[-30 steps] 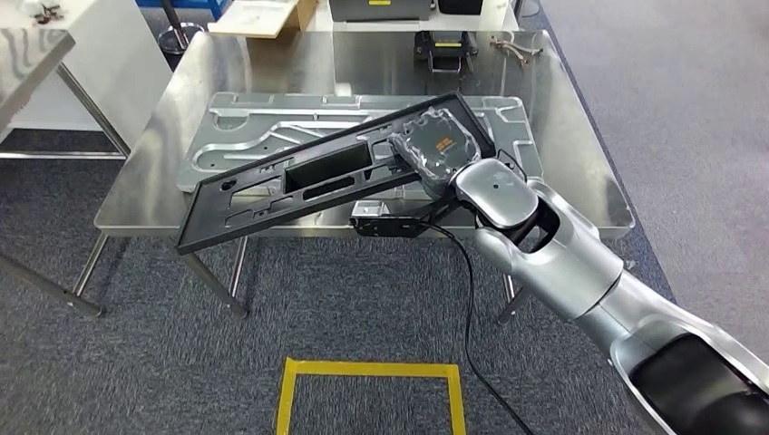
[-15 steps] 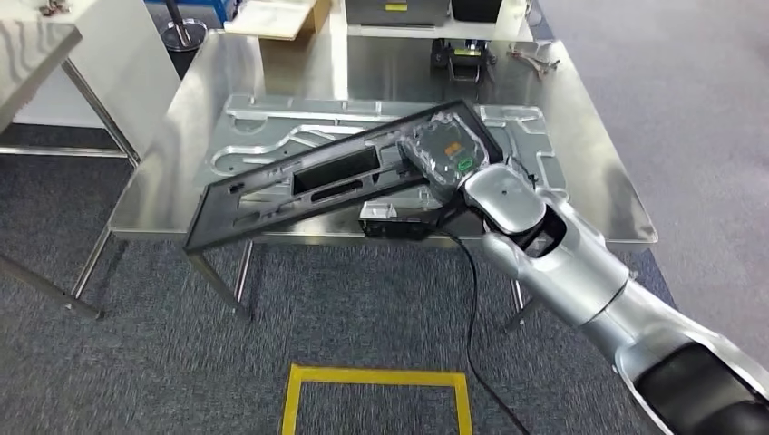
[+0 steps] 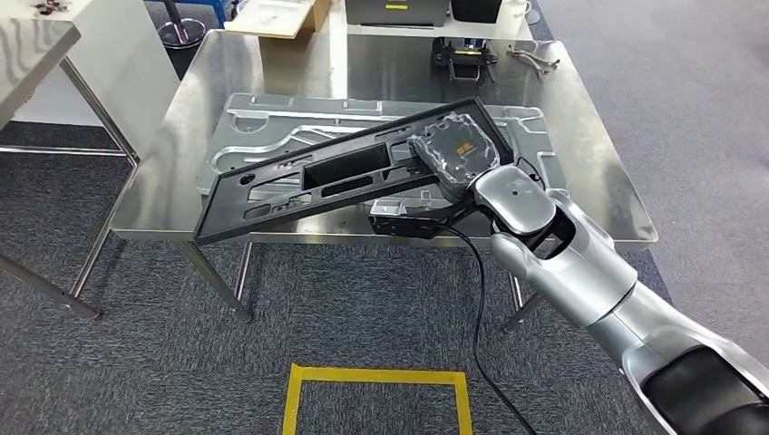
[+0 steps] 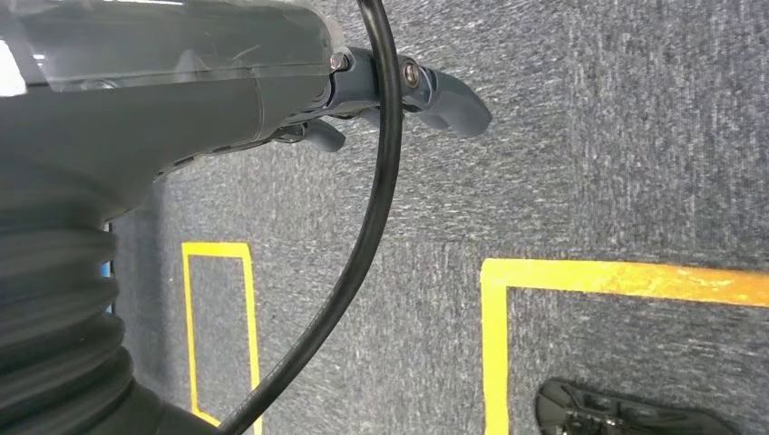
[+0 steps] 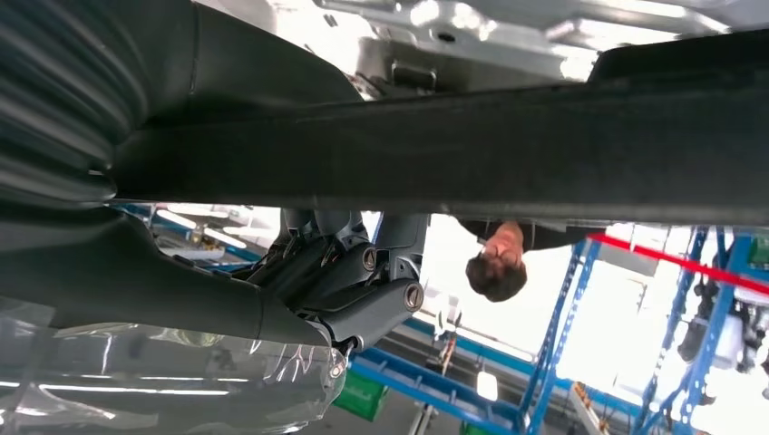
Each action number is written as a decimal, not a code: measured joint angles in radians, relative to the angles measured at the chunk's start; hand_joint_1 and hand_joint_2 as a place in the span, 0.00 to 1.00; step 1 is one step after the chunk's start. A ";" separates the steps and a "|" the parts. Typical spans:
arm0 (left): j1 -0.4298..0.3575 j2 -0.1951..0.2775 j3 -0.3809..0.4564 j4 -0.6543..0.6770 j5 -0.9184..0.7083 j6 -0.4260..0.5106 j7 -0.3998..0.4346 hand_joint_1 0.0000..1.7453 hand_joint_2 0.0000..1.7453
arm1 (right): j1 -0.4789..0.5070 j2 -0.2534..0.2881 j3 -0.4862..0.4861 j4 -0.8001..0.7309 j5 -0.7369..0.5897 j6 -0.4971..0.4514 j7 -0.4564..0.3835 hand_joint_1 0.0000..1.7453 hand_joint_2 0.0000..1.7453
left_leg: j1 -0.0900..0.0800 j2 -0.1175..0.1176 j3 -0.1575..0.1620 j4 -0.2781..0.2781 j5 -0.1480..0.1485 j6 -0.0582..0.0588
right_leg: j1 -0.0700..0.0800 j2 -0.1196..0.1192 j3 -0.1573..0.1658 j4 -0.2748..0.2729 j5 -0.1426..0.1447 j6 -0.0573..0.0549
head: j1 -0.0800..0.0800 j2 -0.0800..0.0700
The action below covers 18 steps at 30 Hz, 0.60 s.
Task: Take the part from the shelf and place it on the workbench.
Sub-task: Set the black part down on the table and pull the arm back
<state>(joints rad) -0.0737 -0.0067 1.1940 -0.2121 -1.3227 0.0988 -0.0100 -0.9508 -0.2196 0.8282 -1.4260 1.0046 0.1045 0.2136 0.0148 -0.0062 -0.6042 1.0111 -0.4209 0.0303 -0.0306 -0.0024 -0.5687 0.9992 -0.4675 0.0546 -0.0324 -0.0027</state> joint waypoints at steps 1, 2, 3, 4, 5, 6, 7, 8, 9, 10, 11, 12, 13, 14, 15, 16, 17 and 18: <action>0.000 0.000 0.000 0.000 0.000 0.000 0.000 0.00 1.00 | 0.000 -0.002 -0.002 -0.002 0.001 0.000 0.000 1.00 1.00 | 0.004 0.002 0.007 -0.010 0.004 0.004 | 0.001 0.001 -0.016 0.035 -0.020 -0.001 | 0.000 0.000; -0.001 0.000 0.000 0.000 0.000 0.000 0.000 0.00 1.00 | 0.001 -0.005 -0.003 -0.003 0.001 0.000 0.000 1.00 1.00 | 0.005 0.003 0.010 -0.014 0.006 0.006 | 0.000 0.001 -0.045 0.093 -0.049 -0.004 | 0.000 0.000; -0.002 0.000 0.000 0.000 0.000 0.000 0.000 0.00 1.00 | 0.004 -0.006 -0.004 -0.003 0.001 -0.001 0.000 1.00 1.00 | 0.004 0.004 0.011 -0.016 0.007 0.006 | 0.000 0.001 -0.083 0.162 -0.079 -0.007 | 0.000 0.000; -0.002 0.000 0.000 0.000 0.000 0.000 0.000 0.00 1.00 | 0.008 -0.008 -0.004 -0.003 0.001 -0.001 0.000 1.00 1.00 | 0.004 0.004 0.012 -0.015 0.006 0.006 | -0.001 0.001 -0.119 0.225 -0.100 -0.007 | 0.000 0.000; -0.002 0.000 0.000 0.000 0.000 0.000 0.000 0.00 1.00 | 0.013 -0.010 -0.004 -0.003 0.001 -0.001 0.000 1.00 1.00 | 0.005 0.003 0.012 -0.014 0.004 0.003 | -0.002 0.001 -0.144 0.262 -0.104 -0.008 | 0.000 0.000; -0.001 0.000 0.000 0.000 0.000 0.000 0.000 0.00 1.00 | 0.017 -0.012 -0.004 -0.004 0.001 -0.001 -0.001 1.00 1.00 | 0.006 0.002 0.013 -0.012 0.001 0.000 | -0.004 0.001 -0.150 0.261 -0.087 -0.007 | 0.000 0.000; 0.000 -0.001 0.000 0.000 0.000 0.000 0.000 0.00 1.00 | 0.020 -0.014 -0.004 -0.004 0.001 -0.001 -0.001 1.00 1.00 | 0.009 0.001 0.014 -0.008 -0.003 -0.006 | -0.006 0.001 -0.136 0.222 -0.054 -0.007 | 0.000 0.000; 0.001 -0.001 0.000 0.000 0.000 0.000 0.000 0.00 1.00 | 0.021 -0.016 -0.005 -0.004 0.001 -0.001 -0.001 1.00 1.00 | 0.011 -0.001 0.015 -0.002 -0.008 -0.014 | -0.009 0.001 -0.109 0.158 -0.015 -0.006 | 0.000 0.000; 0.001 -0.001 0.000 0.000 0.000 0.000 0.000 0.00 1.00 | 0.022 -0.017 -0.005 -0.004 0.001 -0.001 -0.002 1.00 1.00 | 0.012 -0.002 0.014 0.005 -0.014 -0.022 | -0.009 0.002 -0.082 0.099 0.010 -0.005 | 0.000 0.000; 0.001 -0.001 0.000 0.000 0.000 0.001 0.000 0.00 1.00 | 0.022 -0.018 -0.007 -0.006 0.001 -0.001 -0.002 1.00 1.00 | 0.011 -0.004 0.013 0.012 -0.020 -0.031 | -0.008 0.003 -0.063 0.056 0.026 -0.007 | 0.000 0.000; 0.000 0.000 0.000 0.000 0.000 0.001 0.000 0.00 1.00 | 0.023 -0.019 -0.008 -0.008 0.001 -0.002 -0.002 1.00 1.00 | 0.010 -0.004 0.012 0.016 -0.024 -0.039 | -0.006 0.005 -0.054 0.035 0.029 -0.011 | 0.000 0.000; 0.000 0.000 0.000 0.000 0.000 0.002 0.001 0.00 1.00 | 0.024 -0.020 -0.010 -0.009 0.001 -0.002 -0.002 1.00 1.00 | 0.010 -0.005 0.012 0.016 -0.025 -0.046 | -0.002 0.008 -0.054 0.035 0.024 -0.017 | 0.000 0.000; 0.000 0.000 0.000 0.000 0.000 0.002 0.001 0.00 1.00 | 0.026 -0.021 -0.010 -0.010 0.001 -0.002 -0.002 1.00 1.00 | 0.011 -0.005 0.014 0.015 -0.026 -0.052 | -0.001 0.009 -0.056 0.036 0.023 -0.025 | -0.001 0.000; 0.001 0.000 0.000 0.000 0.000 0.003 0.001 0.00 1.00 | 0.026 -0.022 -0.011 -0.011 0.001 -0.002 -0.002 1.00 1.00 | 0.014 -0.005 0.015 0.014 -0.028 -0.058 | -0.001 0.009 -0.055 0.036 0.022 -0.033 | 0.000 0.000; 0.001 0.000 0.001 0.000 0.000 0.003 0.001 0.00 1.00 | 0.026 -0.024 -0.012 -0.012 0.001 -0.002 -0.002 1.00 1.00 | 0.016 -0.003 0.013 0.023 -0.036 -0.063 | -0.001 0.010 -0.053 0.036 0.021 -0.041 | 0.000 0.000; 0.000 0.000 0.001 0.000 0.000 0.003 0.001 0.00 1.00 | 0.026 -0.024 -0.012 -0.013 0.001 -0.003 -0.002 1.00 1.00 | 0.017 -0.001 0.002 0.049 -0.052 -0.066 | -0.002 0.010 -0.050 0.035 0.020 -0.049 | -0.001 0.000; 0.000 0.000 0.001 0.000 0.000 0.003 0.001 0.00 1.00 | 0.026 -0.024 -0.012 -0.014 0.001 -0.003 -0.002 1.00 1.00 | 0.017 0.001 -0.019 0.095 -0.076 -0.069 | -0.001 0.009 -0.046 0.034 0.018 -0.055 | 0.000 0.000; -0.001 0.000 0.001 0.000 0.000 0.003 0.000 0.00 1.00 | 0.027 -0.025 -0.012 -0.014 0.000 -0.003 -0.002 1.00 1.00 | 0.016 0.002 -0.051 0.161 -0.105 -0.069 | 0.002 0.009 -0.043 0.034 0.015 -0.060 | 0.000 0.000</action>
<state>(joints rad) -0.0745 -0.0069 1.1948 -0.2121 -1.3228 0.1019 -0.0095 -0.9243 -0.2441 0.8157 -1.4404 1.0051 0.1019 0.2117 0.0311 -0.0041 -0.6554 1.1724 -0.5260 -0.0391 -0.0291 0.0067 -0.6120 1.0330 -0.4523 -0.0050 -0.0329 -0.0027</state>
